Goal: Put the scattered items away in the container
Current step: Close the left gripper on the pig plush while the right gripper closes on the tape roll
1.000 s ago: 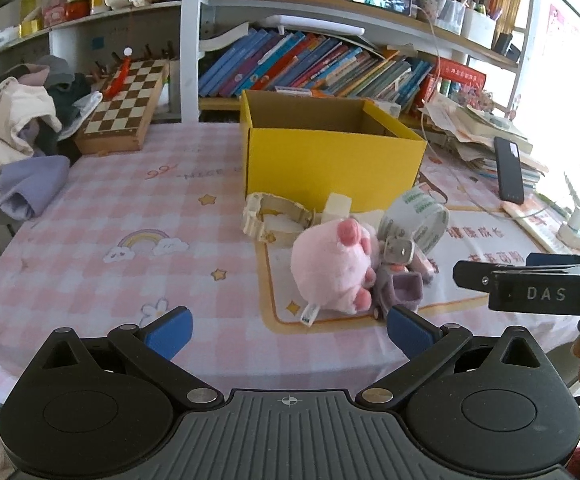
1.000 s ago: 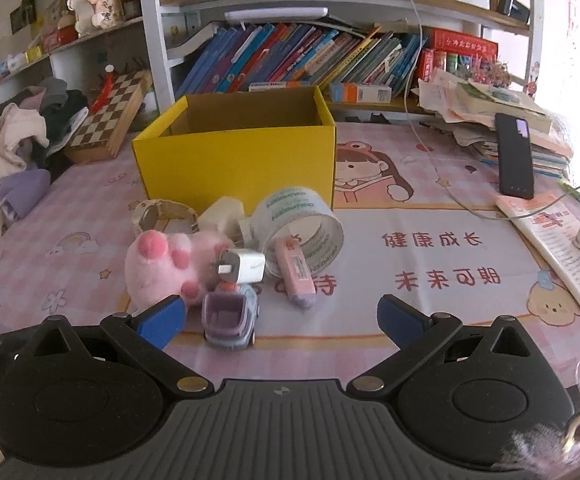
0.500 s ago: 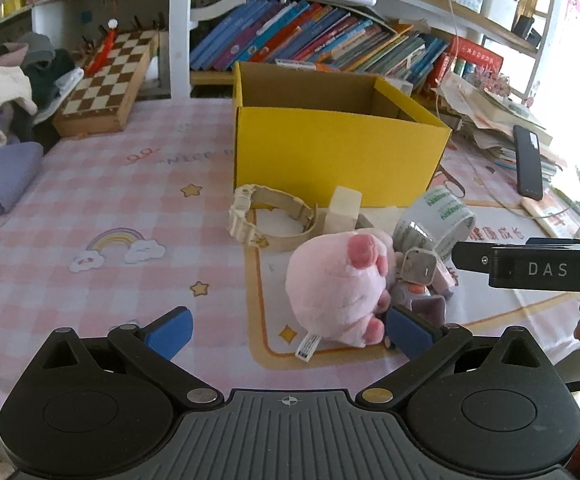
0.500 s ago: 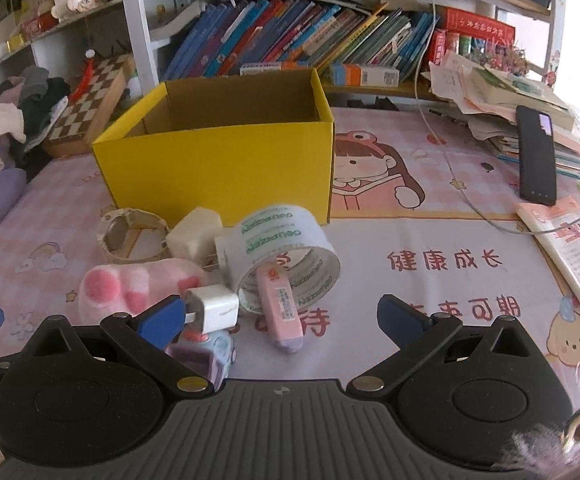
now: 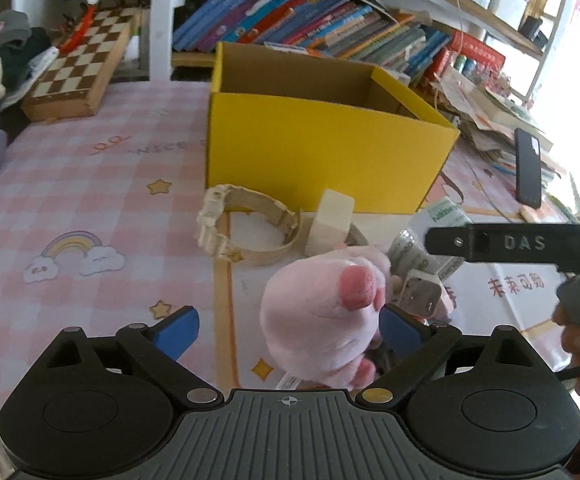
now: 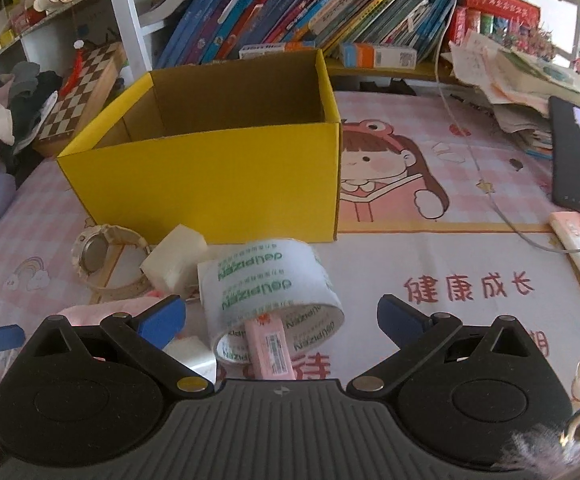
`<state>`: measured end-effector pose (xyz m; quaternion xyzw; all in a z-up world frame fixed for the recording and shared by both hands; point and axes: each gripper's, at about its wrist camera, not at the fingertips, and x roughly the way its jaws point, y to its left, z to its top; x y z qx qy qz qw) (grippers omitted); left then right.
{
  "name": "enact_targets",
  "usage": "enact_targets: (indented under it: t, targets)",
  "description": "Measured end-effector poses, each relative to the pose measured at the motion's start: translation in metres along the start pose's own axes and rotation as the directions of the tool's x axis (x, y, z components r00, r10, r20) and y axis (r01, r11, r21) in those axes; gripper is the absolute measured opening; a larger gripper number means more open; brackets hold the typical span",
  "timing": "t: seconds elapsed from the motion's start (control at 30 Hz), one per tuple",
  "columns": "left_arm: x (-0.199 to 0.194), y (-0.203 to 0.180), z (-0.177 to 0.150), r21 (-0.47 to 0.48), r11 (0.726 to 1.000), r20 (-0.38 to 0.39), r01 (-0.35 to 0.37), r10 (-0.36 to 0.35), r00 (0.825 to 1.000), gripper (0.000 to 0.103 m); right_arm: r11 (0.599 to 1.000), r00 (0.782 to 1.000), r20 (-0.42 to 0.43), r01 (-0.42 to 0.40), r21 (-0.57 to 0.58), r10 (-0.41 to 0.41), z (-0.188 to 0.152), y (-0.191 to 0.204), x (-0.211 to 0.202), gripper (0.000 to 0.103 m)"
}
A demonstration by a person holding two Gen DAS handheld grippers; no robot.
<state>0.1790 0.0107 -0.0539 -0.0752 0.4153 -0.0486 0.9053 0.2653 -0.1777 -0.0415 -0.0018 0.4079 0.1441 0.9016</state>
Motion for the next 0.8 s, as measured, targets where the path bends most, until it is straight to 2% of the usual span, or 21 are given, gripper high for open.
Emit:
enact_targets:
  t: [0.27, 0.47, 0.5, 0.53, 0.57, 0.63, 0.8]
  targets:
    - [0.019, 0.002, 0.007, 0.001, 1.000, -0.068, 0.011, -0.011, 0.998, 0.096, 0.999, 0.997, -0.068, -0.038, 0.025, 0.040, 0.013, -0.004, 0.025, 0.103]
    - [0.030, -0.002, 0.008, 0.010, 0.999, -0.107, 0.039, -0.038, 0.994, 0.096, 0.999, 0.994, -0.106, -0.029, 0.017, 0.031, 0.016, -0.004, 0.036, 0.101]
    - [0.031, -0.003, 0.008, 0.013, 0.999, -0.111, 0.045, -0.043, 0.993, 0.093, 0.999, 0.994, -0.106, -0.033, 0.013, 0.034, 0.016, -0.004, 0.036, 0.097]
    - [0.031, -0.003, 0.008, 0.012, 0.998, -0.112, 0.054, -0.053, 0.992, 0.088, 0.999, 0.994, -0.106, -0.039, 0.009, 0.040, 0.017, -0.003, 0.036, 0.087]
    - [0.030, -0.003, 0.008, 0.013, 0.998, -0.110, 0.064, -0.063, 0.992, 0.085, 0.999, 0.993, -0.103, -0.051, 0.005, 0.051, 0.017, -0.003, 0.035, 0.086]
    - [0.027, -0.005, 0.009, 0.021, 0.997, -0.102, 0.080, -0.077, 0.992, 0.067, 0.999, 0.994, -0.096, -0.043, 0.008, 0.044, 0.017, -0.004, 0.033, 0.086]
    - [0.014, -0.006, 0.013, 0.047, 0.998, -0.053, 0.050, -0.048, 0.997, 0.061, 0.993, 0.997, -0.025, -0.074, 0.089, 0.077, 0.021, -0.017, 0.020, 0.086]
